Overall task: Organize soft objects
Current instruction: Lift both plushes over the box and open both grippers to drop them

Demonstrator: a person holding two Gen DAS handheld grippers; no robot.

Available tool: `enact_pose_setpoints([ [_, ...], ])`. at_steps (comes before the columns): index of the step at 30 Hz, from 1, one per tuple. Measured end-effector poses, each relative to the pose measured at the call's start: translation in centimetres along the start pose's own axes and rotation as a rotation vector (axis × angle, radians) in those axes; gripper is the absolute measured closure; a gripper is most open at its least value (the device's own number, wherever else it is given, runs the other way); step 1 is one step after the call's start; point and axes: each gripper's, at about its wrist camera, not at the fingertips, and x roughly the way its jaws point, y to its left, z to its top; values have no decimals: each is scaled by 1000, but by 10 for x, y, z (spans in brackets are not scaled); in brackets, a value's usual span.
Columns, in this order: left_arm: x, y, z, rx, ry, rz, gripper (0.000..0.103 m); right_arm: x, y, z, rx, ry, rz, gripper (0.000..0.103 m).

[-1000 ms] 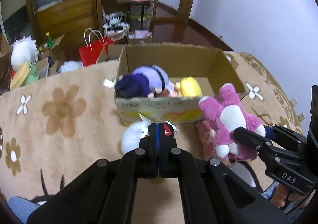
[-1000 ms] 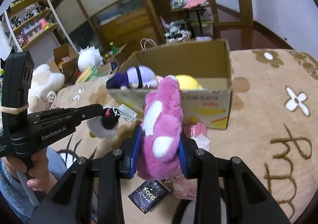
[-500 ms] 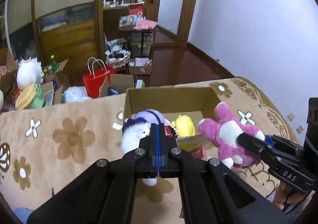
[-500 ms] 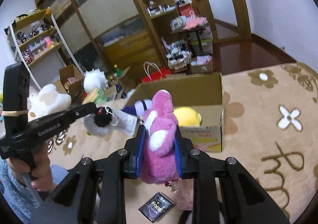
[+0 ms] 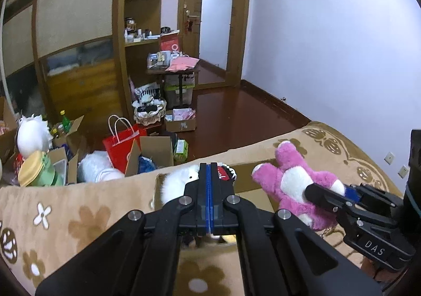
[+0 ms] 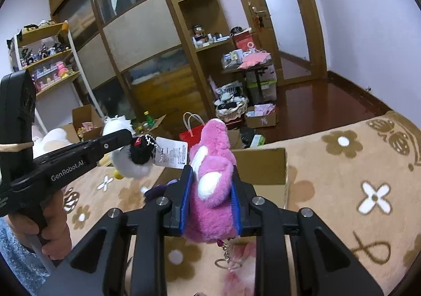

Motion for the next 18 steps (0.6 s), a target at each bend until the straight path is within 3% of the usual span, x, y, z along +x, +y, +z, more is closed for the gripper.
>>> enact_pose_setpoints([
  [5,28,-1,-10,22,25,13,103,17,-2,0,-58,-15,-79,76],
  [12,57,-4,-30,22,104,1,102,42,-10,-15,-86,45,-110,75],
  [18,68,-7,-40,31,171,2,95,55,-16,-25,-75,100,-106,71],
])
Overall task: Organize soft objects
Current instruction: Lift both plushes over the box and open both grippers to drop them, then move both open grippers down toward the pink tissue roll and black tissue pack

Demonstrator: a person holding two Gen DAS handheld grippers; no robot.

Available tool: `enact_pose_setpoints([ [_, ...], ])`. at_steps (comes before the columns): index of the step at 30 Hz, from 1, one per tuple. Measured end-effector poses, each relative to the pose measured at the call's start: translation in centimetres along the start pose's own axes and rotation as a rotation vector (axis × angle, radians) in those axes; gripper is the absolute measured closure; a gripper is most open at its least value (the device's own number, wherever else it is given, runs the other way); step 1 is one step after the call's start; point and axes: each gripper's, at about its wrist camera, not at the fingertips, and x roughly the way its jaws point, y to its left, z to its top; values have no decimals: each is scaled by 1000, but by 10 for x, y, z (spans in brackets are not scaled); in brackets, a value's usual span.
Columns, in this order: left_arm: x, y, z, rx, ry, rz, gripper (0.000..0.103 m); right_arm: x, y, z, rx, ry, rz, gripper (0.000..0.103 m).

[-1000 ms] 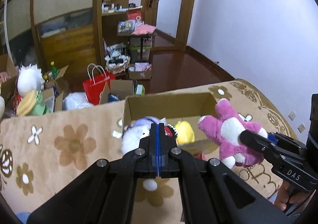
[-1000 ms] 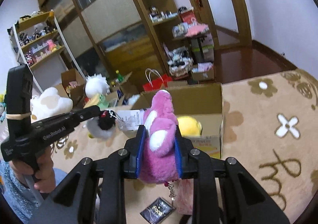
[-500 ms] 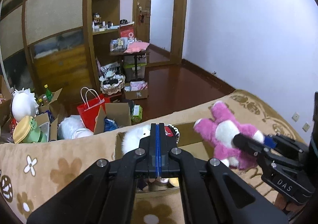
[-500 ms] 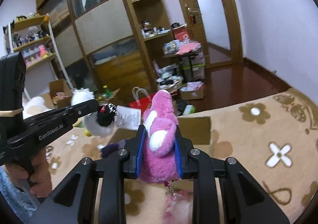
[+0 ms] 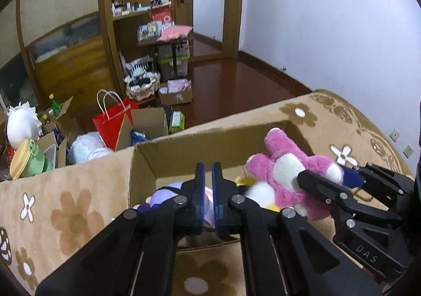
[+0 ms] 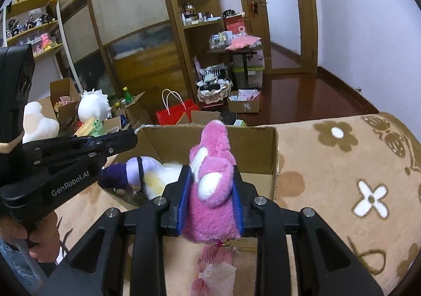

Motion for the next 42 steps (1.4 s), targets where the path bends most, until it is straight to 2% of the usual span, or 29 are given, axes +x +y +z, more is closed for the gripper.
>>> enact_pose_setpoints([
  [4,1,5,-4,-19,36,17,93,-3,-3,0,13,-1,6,68],
  [6,-1,9,-7,-31,54,26,92,-5,-5,1,27,-2,6,56],
  [9,-6,14,-11,-52,78,34,89,-13,-12,2,67,-12,8,47],
  [13,-19,18,-17,-70,97,51,76,-25,-20,3,123,-9,22,33],
  [15,-27,17,-20,-73,110,58,72,-31,-22,2,133,1,17,20],
  [18,-38,12,-25,-61,122,64,64,-40,-24,0,151,17,12,6],
  [22,-55,4,-34,-38,111,83,40,-58,-24,-5,153,19,-24,1],
  [28,-75,-9,-49,-1,119,98,23,-78,-22,-11,135,17,-49,0],
  [36,-97,-16,-76,-18,137,93,9,-89,-6,-38,127,81,-43,0],
  [42,-96,-18,-100,-6,189,100,7,-91,0,-57,159,137,-36,0],
])
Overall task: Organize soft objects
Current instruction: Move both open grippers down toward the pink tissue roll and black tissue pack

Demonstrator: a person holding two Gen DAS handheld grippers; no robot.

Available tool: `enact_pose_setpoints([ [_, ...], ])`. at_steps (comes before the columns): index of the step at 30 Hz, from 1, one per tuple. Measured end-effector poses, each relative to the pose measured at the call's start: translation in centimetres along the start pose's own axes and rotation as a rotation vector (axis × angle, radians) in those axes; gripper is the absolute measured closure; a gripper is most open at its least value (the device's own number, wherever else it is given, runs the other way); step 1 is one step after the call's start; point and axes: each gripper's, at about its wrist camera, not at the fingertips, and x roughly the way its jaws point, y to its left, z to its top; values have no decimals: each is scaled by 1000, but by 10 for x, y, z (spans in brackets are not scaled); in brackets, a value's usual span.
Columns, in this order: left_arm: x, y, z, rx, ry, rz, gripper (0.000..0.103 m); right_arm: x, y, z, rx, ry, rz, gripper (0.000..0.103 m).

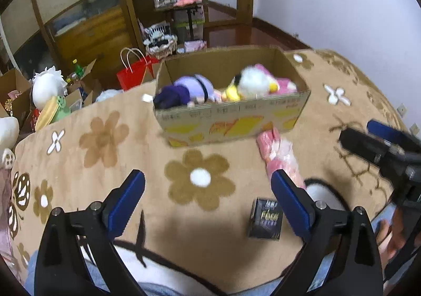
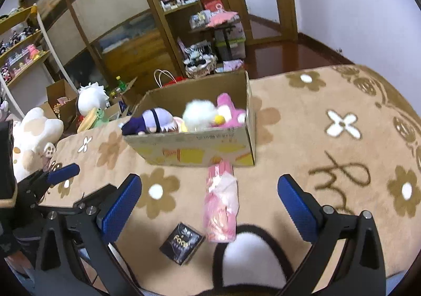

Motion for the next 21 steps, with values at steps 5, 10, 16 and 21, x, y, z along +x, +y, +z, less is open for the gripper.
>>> enact_pose_setpoints([
  [5,7,-1,-11,1,22,13,7,-2,-12,-8,54,4,-2,0],
  [10,21,-2,-16,0,57,31,7,4,-19,-13,64,28,-21,0],
  [16,37,-2,-20,-3,114,19,7,18,-26,-19,70,62,-26,0],
  [21,50,-8,-23,24,166,-7,7,31,-27,-21,65,87,-24,0],
])
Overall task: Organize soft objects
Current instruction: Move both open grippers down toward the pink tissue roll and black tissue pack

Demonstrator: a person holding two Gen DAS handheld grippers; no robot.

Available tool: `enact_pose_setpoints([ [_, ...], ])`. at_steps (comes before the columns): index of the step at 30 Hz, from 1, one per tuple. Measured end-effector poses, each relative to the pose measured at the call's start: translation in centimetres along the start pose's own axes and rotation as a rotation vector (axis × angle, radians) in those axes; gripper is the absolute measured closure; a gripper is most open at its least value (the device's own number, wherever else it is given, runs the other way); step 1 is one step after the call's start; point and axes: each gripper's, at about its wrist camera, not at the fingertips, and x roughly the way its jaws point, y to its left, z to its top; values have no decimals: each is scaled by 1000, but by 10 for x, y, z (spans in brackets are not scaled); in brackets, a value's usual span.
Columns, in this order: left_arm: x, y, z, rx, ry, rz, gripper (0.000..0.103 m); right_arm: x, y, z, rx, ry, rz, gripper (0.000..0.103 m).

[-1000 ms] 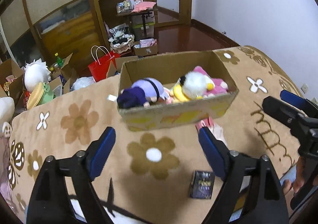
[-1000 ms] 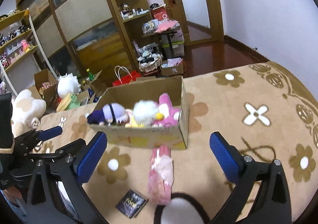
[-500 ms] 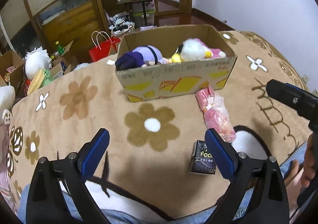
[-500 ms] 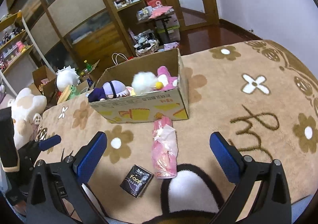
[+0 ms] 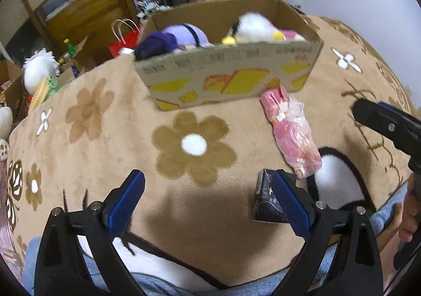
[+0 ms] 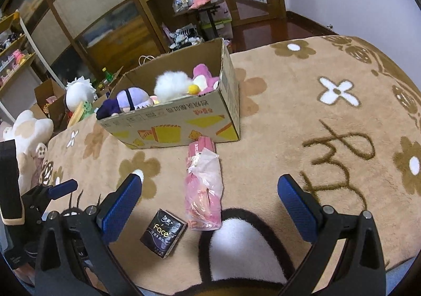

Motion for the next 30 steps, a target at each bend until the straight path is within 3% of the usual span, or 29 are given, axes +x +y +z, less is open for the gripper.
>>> enact_pose_setpoints([
  [10,20,-21,-2,68,95,-71,7,31,3,-4,-19,84,7,0],
  [30,44,-38,-2,84,209,-193,7,83,6,-20,-47,288,-19,2],
])
